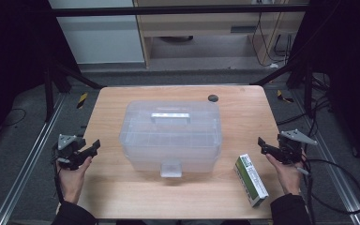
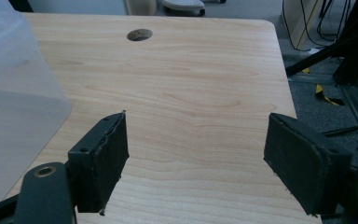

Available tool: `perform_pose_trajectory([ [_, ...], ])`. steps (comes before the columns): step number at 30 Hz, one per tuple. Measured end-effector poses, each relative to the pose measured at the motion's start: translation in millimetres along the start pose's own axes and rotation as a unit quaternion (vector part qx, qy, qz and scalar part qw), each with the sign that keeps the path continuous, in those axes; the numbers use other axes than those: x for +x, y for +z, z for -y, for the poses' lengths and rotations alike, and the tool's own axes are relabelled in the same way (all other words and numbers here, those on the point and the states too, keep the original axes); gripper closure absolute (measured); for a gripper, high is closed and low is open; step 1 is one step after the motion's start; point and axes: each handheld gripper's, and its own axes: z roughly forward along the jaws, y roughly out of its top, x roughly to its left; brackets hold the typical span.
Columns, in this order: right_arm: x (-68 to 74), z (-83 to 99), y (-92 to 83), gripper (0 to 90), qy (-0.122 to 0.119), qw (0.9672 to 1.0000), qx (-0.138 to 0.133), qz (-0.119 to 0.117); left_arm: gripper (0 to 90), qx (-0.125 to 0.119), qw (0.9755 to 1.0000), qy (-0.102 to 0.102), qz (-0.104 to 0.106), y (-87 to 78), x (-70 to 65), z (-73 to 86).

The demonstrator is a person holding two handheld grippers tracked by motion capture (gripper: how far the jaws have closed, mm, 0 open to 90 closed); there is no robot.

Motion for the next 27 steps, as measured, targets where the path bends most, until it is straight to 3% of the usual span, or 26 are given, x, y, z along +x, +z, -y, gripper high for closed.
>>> perform_pose_trajectory([
  [13,12.5,-6.1,-1.5,20.4,-0.032,0.9994,0.0,-0.015,35.9,-0.01,0.9993,0.029,0.021,-15.8,-10.2,-20.5],
  [27,17.7,-10.9,-1.2,20.5,-0.043,0.9988,-0.002,-0.025,34.6,-0.025,0.9971,0.053,0.048,-24.2,-27.0,-45.5],
])
